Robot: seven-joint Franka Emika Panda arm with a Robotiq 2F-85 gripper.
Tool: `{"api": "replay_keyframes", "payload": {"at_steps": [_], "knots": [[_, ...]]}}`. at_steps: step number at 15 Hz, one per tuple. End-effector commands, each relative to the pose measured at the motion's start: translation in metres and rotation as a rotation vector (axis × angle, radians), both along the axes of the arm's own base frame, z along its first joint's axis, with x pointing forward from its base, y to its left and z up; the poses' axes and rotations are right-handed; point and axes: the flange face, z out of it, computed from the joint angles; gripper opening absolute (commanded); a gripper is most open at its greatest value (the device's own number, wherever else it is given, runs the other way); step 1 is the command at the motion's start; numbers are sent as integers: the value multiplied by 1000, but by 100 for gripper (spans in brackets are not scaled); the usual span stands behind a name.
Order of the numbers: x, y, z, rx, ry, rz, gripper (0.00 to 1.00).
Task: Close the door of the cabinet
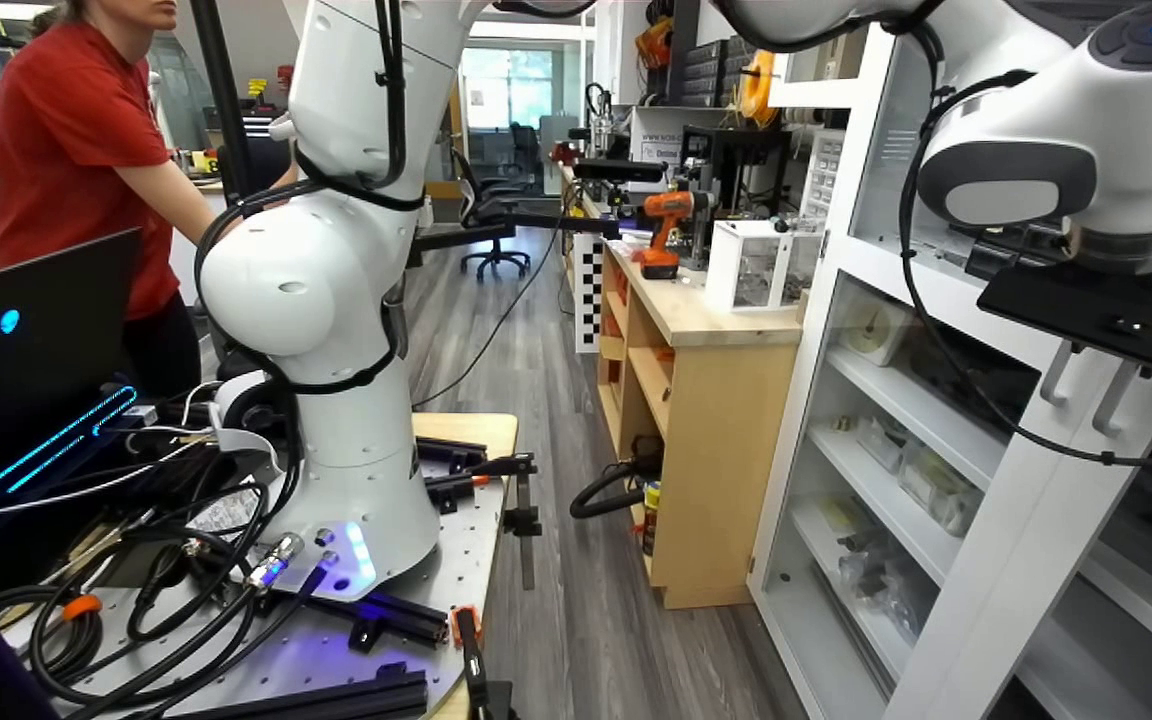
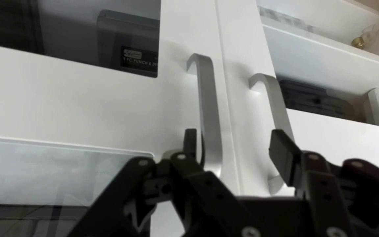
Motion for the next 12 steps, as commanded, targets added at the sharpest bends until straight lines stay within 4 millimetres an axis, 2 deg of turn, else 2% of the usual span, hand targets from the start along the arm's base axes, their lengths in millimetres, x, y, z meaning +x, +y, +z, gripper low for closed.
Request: {"api": "replay_keyframes", "payload": {"at_steps": [1,2,6,12], "knots": [[3,13,2,-16,-18,17,92],[1,14,1,-20,-17,18,97],[-2,13,-2,-53,-13,30,100],[-6,-24,2,-155,-21,-24,100]]}}
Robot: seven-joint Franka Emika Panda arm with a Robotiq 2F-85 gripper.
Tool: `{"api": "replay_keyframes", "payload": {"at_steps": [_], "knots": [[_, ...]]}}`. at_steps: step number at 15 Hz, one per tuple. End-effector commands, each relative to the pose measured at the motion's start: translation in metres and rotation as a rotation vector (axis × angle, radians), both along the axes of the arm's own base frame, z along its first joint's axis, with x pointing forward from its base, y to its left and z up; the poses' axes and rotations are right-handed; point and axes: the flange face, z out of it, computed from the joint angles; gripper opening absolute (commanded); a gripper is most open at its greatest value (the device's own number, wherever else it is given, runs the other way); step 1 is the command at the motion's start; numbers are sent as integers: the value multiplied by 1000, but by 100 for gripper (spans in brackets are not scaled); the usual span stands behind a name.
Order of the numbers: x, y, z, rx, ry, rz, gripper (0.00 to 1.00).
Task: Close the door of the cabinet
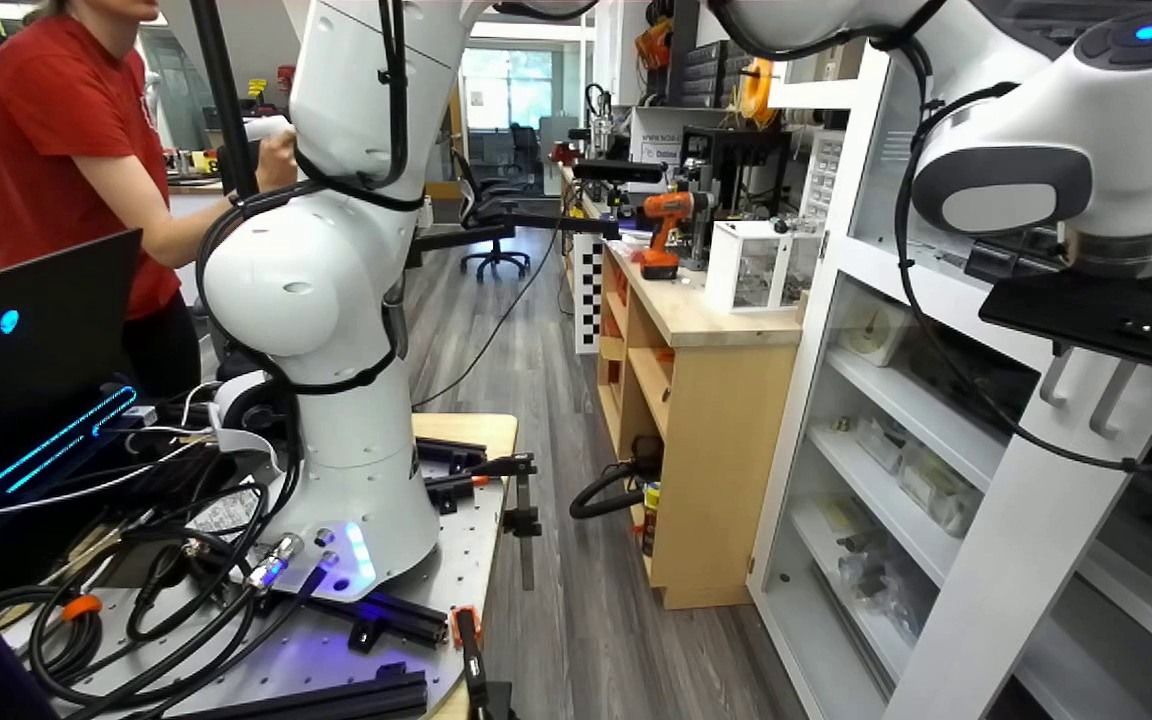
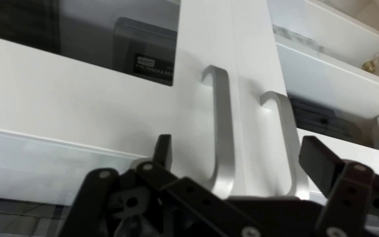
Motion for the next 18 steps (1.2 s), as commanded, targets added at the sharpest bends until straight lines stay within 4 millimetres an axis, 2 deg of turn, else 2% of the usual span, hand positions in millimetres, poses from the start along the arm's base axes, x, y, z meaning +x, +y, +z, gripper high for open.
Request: {"api": "replay_keyframes", "payload": {"at_steps": [1,4,7,10,16,17,18], "knots": [[-5,-28,7,-77,-26,-57,100],[-15,-48,10,-102,-1,-115,100],[-35,-63,6,-129,109,-203,100],[-52,-69,9,-142,183,-283,100],[-80,-70,35,-136,278,-379,100],[-59,-72,23,-144,243,-350,100],[-63,-72,27,-141,253,-359,100]]}}
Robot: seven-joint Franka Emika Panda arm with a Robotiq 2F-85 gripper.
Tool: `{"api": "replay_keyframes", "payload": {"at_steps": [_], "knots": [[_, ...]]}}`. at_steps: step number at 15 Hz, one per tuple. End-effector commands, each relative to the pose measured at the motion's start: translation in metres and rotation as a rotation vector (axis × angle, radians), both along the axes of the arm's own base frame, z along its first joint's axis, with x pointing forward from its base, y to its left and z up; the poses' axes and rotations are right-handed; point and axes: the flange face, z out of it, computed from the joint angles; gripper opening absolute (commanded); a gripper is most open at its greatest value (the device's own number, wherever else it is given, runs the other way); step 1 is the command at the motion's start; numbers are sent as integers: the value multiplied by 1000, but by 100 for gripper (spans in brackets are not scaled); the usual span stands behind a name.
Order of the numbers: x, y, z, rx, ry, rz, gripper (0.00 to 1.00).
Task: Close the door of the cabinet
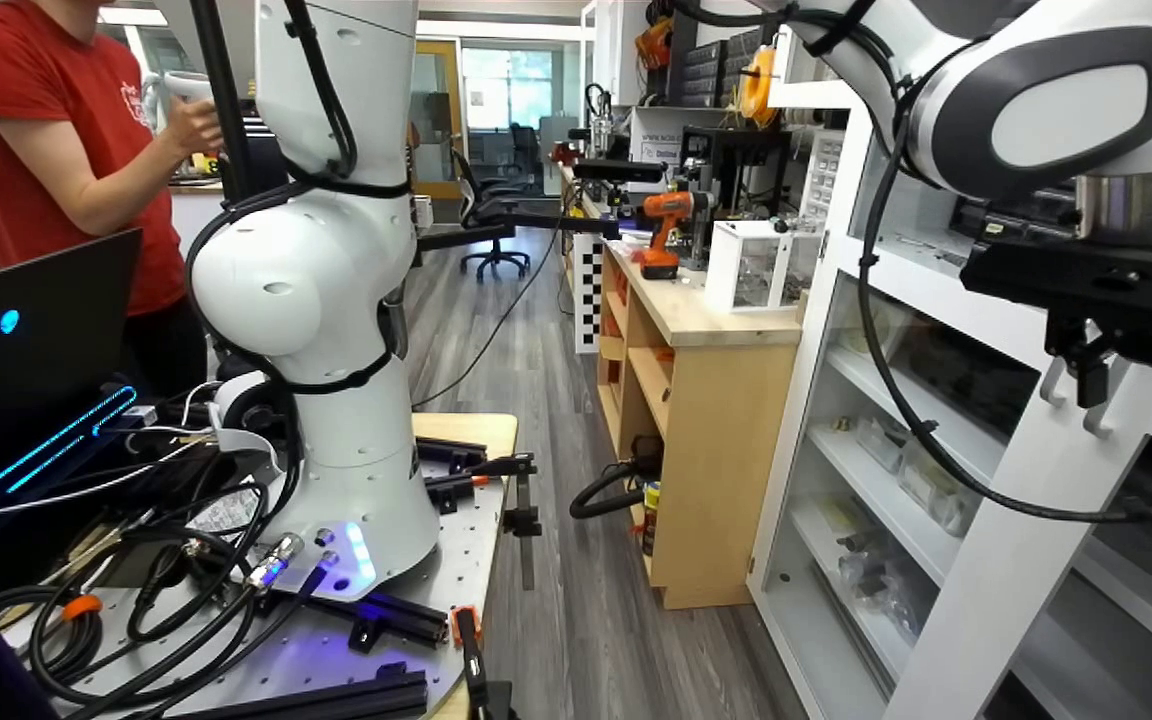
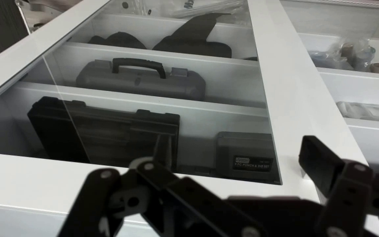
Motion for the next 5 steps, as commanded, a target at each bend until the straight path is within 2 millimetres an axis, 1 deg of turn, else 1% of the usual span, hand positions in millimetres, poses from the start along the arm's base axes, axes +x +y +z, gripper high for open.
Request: {"api": "replay_keyframes", "payload": {"at_steps": [1,5], "knots": [[-3,1,4,1,4,-4,100],[-6,1,3,4,10,-5,100]]}}
